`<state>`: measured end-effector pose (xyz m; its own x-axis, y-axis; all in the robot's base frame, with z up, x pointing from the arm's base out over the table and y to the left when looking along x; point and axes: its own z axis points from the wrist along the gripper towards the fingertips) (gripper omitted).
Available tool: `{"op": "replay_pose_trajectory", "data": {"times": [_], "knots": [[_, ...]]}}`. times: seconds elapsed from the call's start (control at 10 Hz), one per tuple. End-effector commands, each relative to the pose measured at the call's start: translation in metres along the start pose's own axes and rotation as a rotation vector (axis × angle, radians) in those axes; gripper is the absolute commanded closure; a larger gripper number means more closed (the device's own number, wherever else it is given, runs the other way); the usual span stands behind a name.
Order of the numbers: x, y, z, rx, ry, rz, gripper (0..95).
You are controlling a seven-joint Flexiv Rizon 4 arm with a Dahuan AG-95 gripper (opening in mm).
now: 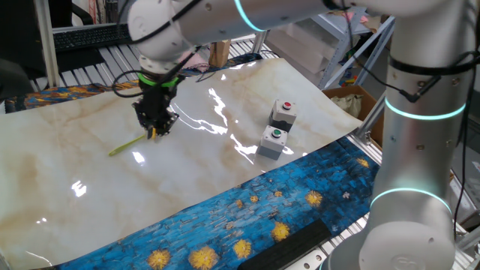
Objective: Scrub the table with a brush
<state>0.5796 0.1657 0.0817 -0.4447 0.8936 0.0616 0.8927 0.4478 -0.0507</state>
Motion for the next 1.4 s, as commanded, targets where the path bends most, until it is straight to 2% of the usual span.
{"op": "replay_pose_trajectory", "data": {"times": [0.1,0.2,0.3,0.6,0.8,1.2,1.4], "knots": [[0.0,0.011,0.003,0.004,-0.011,0.046,76.0],[0.0,0.017,0.005,0.006,-0.018,0.067,76.0],[0.0,0.021,0.006,0.006,-0.022,0.079,57.0],[-0.002,0.035,0.011,0.006,-0.043,0.12,57.0],[-0.006,0.042,0.016,-0.001,-0.044,0.139,57.0],[-0.009,0.052,0.021,-0.014,-0.072,0.179,57.0],[-0.009,0.053,0.024,-0.028,-0.07,0.188,57.0]]}}
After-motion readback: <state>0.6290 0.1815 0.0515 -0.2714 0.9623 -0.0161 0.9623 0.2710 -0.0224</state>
